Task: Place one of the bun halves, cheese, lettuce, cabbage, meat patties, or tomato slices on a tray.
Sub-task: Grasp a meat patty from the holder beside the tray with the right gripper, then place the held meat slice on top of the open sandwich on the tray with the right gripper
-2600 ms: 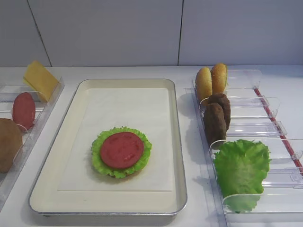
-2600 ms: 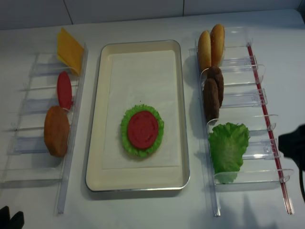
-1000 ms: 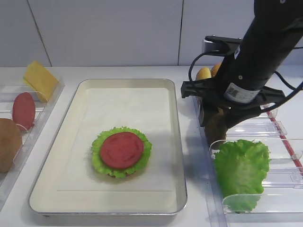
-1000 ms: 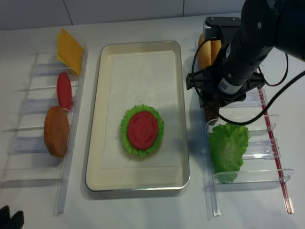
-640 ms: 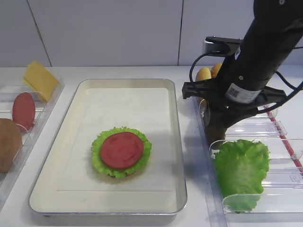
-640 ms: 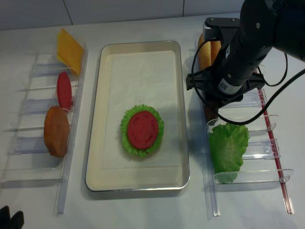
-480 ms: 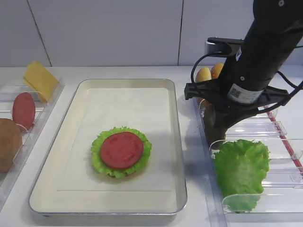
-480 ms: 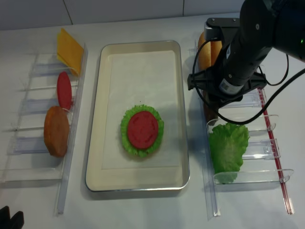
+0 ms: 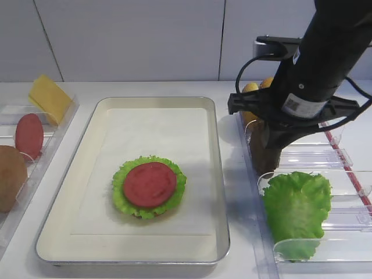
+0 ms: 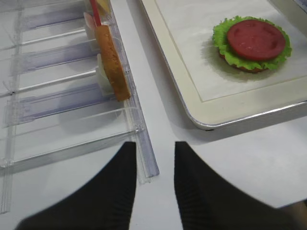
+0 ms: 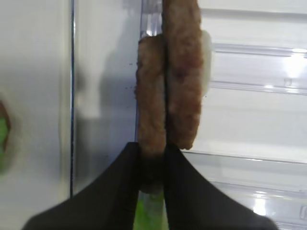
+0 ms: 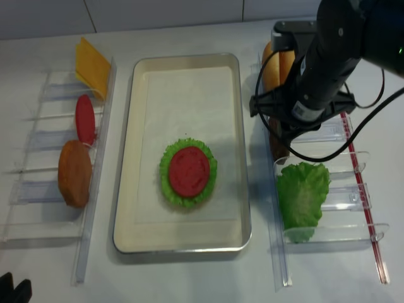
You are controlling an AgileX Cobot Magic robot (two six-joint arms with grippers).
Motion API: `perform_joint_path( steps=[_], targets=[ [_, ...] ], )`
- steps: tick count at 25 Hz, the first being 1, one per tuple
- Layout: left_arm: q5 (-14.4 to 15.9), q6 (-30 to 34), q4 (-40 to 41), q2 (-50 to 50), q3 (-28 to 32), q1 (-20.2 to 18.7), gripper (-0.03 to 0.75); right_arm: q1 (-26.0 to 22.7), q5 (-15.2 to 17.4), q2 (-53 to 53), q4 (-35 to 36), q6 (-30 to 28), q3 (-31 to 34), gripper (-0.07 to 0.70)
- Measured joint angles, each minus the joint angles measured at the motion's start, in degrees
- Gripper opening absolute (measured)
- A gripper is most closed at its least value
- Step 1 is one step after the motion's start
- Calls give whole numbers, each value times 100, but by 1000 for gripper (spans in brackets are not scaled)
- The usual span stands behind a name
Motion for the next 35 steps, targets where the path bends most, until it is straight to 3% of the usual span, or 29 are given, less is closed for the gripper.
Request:
perform_joint_path(
  steps=[7, 14, 17, 24, 29, 35],
  targets=[
    [0, 0, 0, 0, 0, 0, 210, 0, 325, -364, -20, 0, -240, 139],
    [0, 0, 0, 0, 0, 0, 210, 0, 379, -660, 383, -290, -249, 139],
    [0, 0, 0, 0, 0, 0, 210, 28, 258, -755, 1121, -765, -249, 139],
    [0, 0, 0, 0, 0, 0, 210, 652, -183, -648, 1693, -1167, -253, 139],
    [0, 0, 0, 0, 0, 0, 210, 782, -582, -278, 2903, -2102, -262, 139],
    [0, 0, 0, 0, 0, 0, 210, 791, -642, 272, 3971, -2962, -276, 139]
  ],
)
